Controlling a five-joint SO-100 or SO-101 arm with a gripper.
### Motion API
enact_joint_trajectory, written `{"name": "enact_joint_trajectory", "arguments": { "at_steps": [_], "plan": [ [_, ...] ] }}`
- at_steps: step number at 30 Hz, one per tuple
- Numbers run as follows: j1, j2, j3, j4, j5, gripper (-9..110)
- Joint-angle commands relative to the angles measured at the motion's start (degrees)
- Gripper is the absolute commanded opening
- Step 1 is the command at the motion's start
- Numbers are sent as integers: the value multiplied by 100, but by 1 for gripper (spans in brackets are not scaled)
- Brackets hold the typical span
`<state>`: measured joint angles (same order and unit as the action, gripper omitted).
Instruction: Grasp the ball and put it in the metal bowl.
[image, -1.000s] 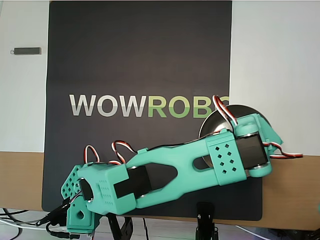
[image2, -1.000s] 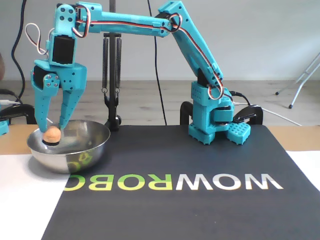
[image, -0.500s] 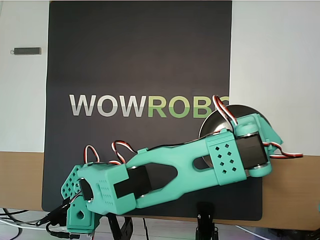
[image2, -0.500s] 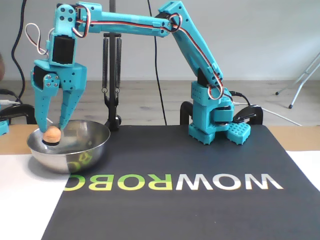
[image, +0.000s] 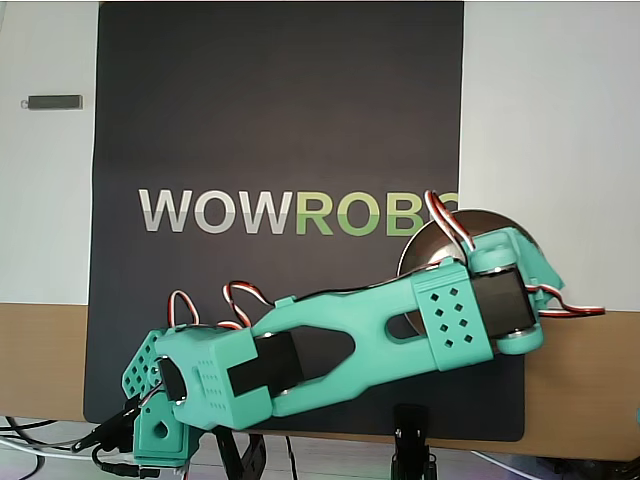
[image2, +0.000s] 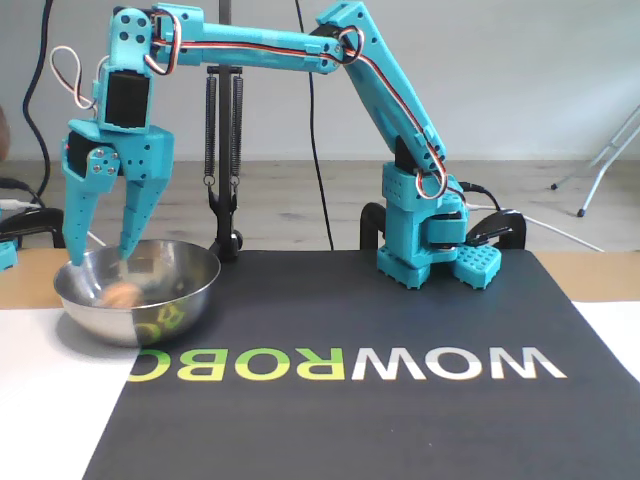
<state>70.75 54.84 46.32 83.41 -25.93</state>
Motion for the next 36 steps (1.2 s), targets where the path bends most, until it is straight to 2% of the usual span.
{"name": "enact_joint_trajectory", "arguments": {
  "at_steps": [1,12,14,18,23,36],
  "plan": [
    [-26,88,-167,35,-26,65],
    [-26,88,-211,26,-53,64],
    [-26,88,-211,35,-237,56],
    [-44,88,-167,35,-598,25],
    [-44,53,-167,35,-598,1],
    [-176,114,-229,26,-167,0]
  ]
}}
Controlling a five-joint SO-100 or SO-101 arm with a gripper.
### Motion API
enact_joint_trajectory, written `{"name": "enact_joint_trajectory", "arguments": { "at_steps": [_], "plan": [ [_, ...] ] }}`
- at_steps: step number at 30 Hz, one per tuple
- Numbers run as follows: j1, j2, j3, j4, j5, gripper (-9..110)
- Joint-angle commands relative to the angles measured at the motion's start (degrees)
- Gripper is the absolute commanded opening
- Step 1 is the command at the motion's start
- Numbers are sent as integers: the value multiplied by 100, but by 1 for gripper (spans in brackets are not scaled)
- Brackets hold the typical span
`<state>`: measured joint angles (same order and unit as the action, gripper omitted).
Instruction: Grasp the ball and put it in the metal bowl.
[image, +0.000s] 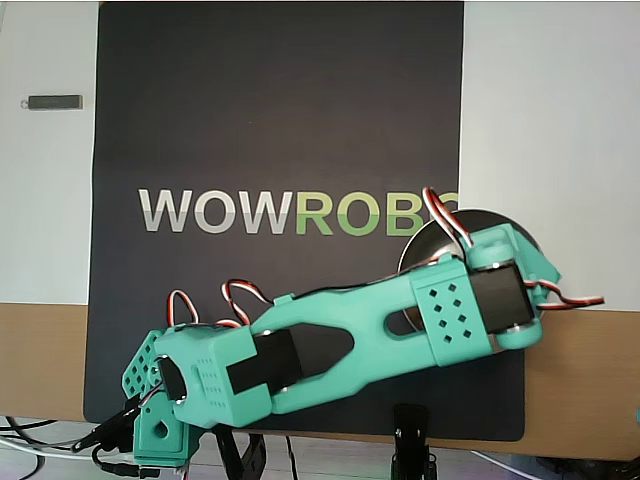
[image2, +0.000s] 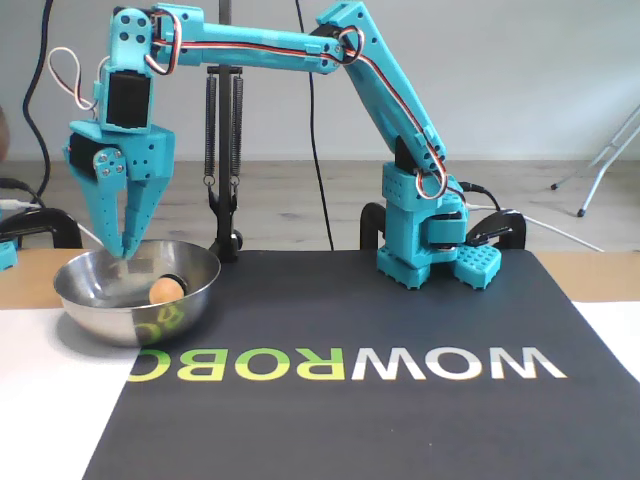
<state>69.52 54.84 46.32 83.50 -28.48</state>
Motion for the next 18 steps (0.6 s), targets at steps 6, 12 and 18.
{"name": "enact_joint_trajectory", "arguments": {
  "at_steps": [6,12,18],
  "plan": [
    [-308,448,-158,105,396,0],
    [-738,835,-158,615,457,0],
    [-1239,1292,-158,1037,738,0]
  ]
}}
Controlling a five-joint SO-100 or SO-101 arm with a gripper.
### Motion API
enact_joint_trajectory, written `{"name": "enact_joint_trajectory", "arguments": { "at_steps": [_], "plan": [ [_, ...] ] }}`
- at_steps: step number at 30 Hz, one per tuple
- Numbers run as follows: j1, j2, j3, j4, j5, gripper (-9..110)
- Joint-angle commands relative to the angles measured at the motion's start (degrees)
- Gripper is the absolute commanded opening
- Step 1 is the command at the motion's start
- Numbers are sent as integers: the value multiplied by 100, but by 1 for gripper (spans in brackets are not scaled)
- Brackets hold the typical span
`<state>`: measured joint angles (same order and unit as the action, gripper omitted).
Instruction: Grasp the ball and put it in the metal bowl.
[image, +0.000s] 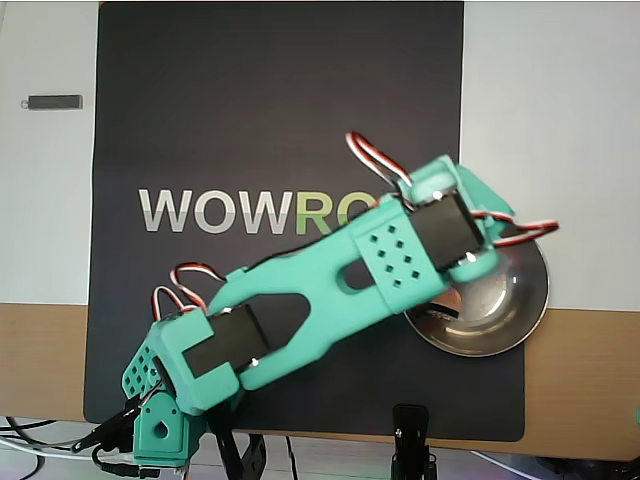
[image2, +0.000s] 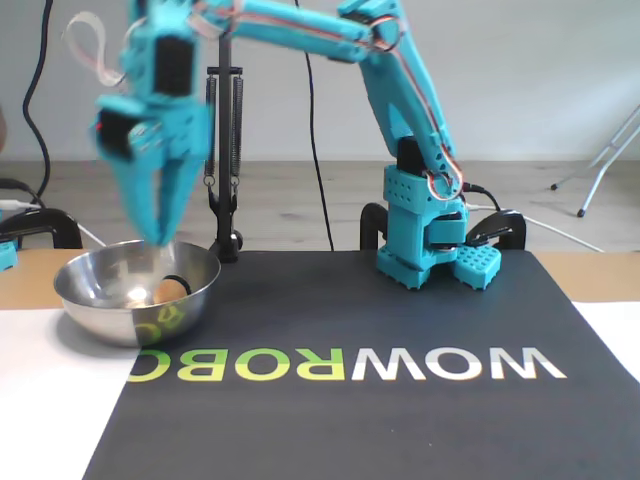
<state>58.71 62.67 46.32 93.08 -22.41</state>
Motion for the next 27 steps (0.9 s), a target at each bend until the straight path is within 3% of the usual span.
{"name": "enact_joint_trajectory", "arguments": {
  "at_steps": [1,10,27],
  "plan": [
    [-255,606,-158,88,220,0],
    [-1204,1301,158,316,589,0],
    [-3480,3595,3604,-378,809,0]
  ]
}}
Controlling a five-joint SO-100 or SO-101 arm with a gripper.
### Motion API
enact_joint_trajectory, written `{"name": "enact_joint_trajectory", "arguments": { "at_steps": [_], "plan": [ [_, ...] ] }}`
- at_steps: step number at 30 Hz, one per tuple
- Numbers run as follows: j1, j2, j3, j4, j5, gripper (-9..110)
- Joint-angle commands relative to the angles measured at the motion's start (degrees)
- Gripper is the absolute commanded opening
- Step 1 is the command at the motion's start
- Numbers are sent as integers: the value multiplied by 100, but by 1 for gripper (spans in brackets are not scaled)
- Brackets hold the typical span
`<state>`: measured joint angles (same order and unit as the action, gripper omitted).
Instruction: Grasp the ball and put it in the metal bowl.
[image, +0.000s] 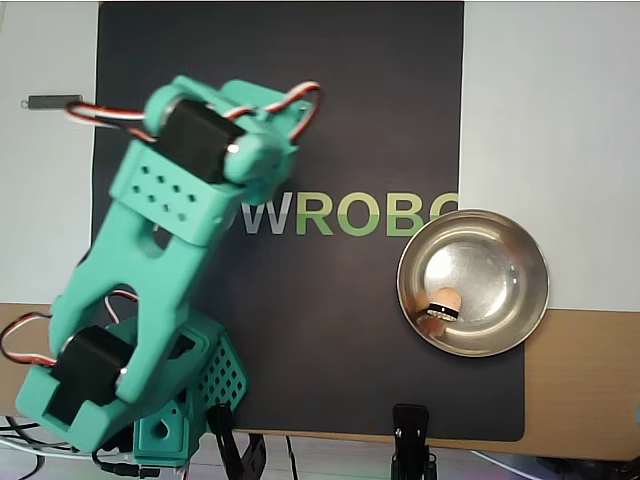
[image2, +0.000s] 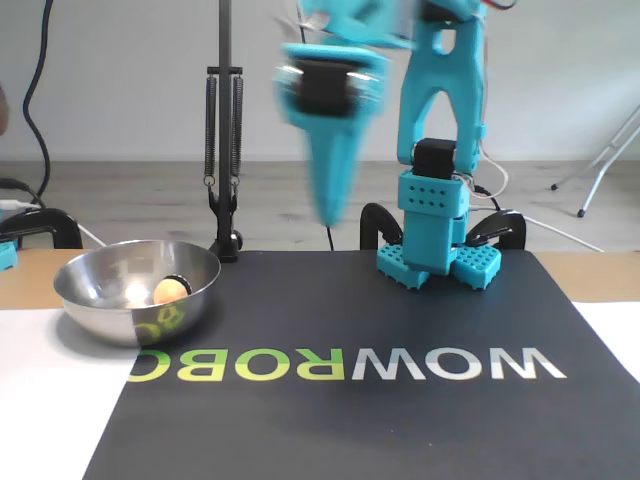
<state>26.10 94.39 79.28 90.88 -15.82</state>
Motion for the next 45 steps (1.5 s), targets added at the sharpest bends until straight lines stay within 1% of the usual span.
{"name": "enact_joint_trajectory", "arguments": {
  "at_steps": [1,5,10,18,21,26,37,45],
  "plan": [
    [-343,519,475,-272,290,0],
    [-773,853,958,-642,765,0],
    [-1178,1160,1345,-826,1081,0],
    [-1292,1846,1626,-835,1099,0],
    [-1371,2312,1934,-1099,1107,0],
    [-1415,3278,3041,-1916,1107,0],
    [-1986,5801,5985,-3867,1107,0],
    [-2408,7506,7673,-4843,1107,0]
  ]
}}
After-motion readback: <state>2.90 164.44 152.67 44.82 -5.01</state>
